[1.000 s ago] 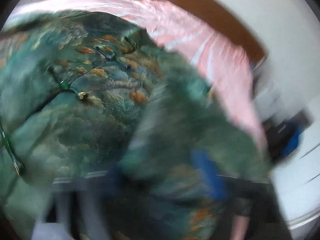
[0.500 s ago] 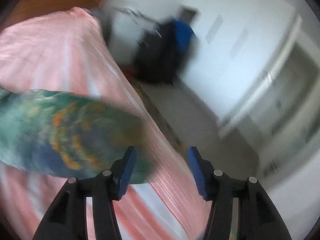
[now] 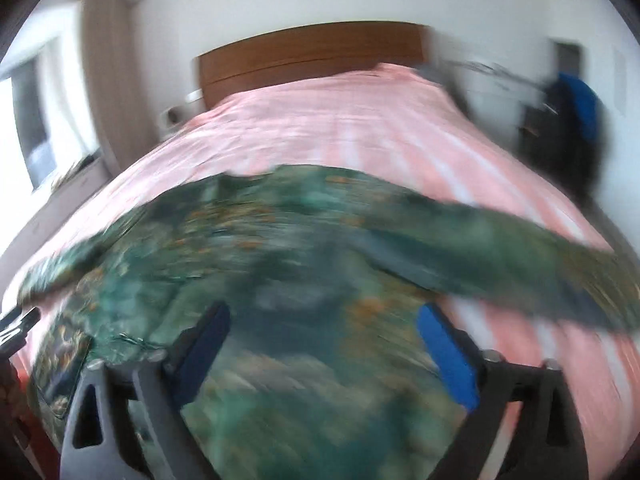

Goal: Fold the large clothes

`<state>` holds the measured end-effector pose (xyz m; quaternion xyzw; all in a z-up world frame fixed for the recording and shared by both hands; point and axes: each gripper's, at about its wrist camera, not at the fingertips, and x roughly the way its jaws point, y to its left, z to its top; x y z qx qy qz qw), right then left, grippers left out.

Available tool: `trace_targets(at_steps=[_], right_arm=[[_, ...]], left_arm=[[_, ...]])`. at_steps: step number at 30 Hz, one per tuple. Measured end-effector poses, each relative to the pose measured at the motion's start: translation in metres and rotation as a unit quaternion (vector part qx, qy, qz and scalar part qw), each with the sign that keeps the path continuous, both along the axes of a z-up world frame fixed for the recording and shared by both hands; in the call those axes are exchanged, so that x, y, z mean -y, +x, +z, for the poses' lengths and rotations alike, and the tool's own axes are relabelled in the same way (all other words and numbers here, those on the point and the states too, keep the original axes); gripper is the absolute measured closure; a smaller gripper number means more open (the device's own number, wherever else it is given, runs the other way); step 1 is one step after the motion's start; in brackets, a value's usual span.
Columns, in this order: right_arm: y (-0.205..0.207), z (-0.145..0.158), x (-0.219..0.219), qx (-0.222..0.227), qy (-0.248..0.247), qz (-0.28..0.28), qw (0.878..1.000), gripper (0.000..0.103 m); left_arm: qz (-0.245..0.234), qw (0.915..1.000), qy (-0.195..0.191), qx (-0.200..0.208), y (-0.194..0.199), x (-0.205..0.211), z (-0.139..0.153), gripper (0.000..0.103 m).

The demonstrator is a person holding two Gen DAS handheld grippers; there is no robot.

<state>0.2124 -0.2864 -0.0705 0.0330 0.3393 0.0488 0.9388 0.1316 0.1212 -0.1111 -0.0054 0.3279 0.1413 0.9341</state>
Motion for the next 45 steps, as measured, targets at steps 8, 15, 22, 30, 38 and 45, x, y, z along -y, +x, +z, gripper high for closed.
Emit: trace_targets(at_steps=[8,15,22,30,38,45], right_arm=[[0.053,-0.101,-0.009,-0.096,-0.042,-0.023,0.994,0.0],[0.055,-0.105,-0.013,-0.103,-0.042,-0.021,0.994,0.0],[0.056,-0.105,-0.012,-0.103,-0.045,-0.021,0.993,0.0],[0.056,-0.105,-0.012,-0.103,-0.044,-0.021,0.993,0.0],[0.057,-0.105,-0.011,-0.104,-0.044,-0.021,0.993,0.0],[0.056,-0.105,-0.011,-0.104,-0.044,-0.021,0.993,0.0]], left_arm=[[0.005,0.9998,-0.003,-0.021,-0.016,-0.01,-0.016,0.004],[0.003,0.9996,-0.022,-0.018,-0.015,-0.016,-0.015,0.002],[0.005,0.9997,-0.012,-0.02,-0.014,-0.013,-0.015,0.002],[0.028,0.999,0.003,-0.035,-0.014,-0.019,-0.024,0.001],[0.03,0.9987,0.01,-0.041,-0.01,-0.017,-0.029,0.001],[0.03,0.9987,0.006,-0.04,-0.009,-0.016,-0.03,0.001]])
